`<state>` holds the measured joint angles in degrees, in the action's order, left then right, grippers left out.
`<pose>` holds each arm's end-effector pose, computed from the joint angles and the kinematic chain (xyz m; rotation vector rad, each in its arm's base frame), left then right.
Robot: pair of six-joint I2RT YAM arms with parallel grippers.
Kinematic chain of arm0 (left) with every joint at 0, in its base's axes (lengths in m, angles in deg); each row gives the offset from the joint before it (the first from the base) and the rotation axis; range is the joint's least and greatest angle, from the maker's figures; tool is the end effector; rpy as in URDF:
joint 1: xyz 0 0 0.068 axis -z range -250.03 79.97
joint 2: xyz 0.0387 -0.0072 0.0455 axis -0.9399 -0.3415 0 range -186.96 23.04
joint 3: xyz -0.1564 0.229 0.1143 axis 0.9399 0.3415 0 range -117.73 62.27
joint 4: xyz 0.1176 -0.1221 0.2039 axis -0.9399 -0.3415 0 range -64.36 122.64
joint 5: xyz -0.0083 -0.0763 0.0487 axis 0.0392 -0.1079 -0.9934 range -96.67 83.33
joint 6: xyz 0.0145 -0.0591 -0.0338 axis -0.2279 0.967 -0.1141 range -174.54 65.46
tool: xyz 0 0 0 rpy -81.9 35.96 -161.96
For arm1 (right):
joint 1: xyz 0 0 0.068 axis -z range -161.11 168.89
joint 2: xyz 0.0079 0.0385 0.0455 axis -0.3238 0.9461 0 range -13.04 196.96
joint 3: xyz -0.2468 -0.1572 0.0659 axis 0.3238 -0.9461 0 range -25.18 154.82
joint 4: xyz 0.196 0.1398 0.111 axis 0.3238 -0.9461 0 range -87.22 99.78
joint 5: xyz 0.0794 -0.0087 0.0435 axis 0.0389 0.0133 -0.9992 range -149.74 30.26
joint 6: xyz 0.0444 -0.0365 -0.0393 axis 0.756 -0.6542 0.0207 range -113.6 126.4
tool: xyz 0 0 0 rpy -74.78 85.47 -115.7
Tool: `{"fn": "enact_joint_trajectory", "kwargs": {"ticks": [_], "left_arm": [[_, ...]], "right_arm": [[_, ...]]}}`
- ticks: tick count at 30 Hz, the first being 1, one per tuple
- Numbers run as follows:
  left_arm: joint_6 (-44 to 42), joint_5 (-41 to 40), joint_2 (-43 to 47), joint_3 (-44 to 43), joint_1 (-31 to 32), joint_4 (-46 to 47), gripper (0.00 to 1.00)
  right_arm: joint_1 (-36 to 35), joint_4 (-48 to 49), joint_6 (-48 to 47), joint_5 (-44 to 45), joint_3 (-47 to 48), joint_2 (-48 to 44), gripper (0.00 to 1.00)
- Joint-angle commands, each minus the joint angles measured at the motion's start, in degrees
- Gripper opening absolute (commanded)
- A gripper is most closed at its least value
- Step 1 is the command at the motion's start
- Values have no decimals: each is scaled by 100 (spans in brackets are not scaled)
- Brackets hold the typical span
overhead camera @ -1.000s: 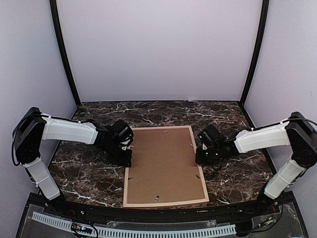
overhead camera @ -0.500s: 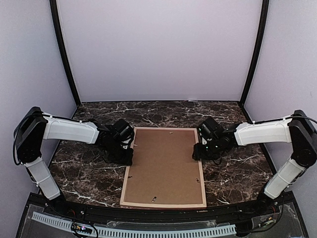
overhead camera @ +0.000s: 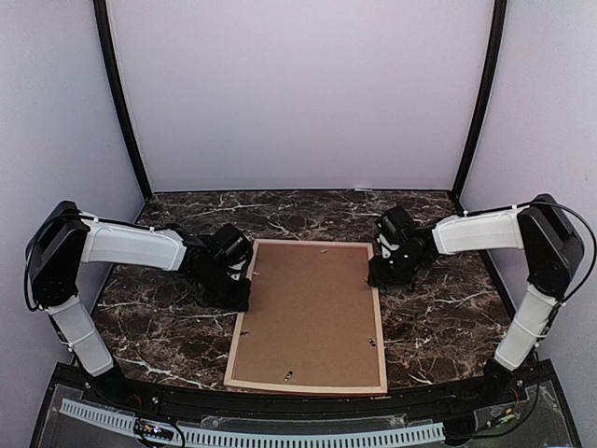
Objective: Put the photo into the frame
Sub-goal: Press the fastener onto the backboard.
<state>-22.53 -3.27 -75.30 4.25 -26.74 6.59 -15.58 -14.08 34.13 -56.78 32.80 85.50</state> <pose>0.2476 -0.2377 0.1674 0.2947 2.8043 -0.4264 0.2884 0.1944 0.1681 -0.1443 2.7177 0.2587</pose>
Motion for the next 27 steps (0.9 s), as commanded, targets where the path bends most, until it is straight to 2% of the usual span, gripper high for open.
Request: {"fn": "enact_joint_trajectory", "kwargs": {"ticks": [1, 13, 27], "left_arm": [[-221, 71, 124, 137, 47, -249, 0], [-247, 108, 65, 112, 45, -250, 0], [-257, 122, 59, 134, 43, -260, 0]], "right_arm": [[118, 51, -379, -233, 219, 164, 53], [130, 67, -618, -532, 429, 439, 50], [277, 89, -755, -566, 487, 570, 28]]}}
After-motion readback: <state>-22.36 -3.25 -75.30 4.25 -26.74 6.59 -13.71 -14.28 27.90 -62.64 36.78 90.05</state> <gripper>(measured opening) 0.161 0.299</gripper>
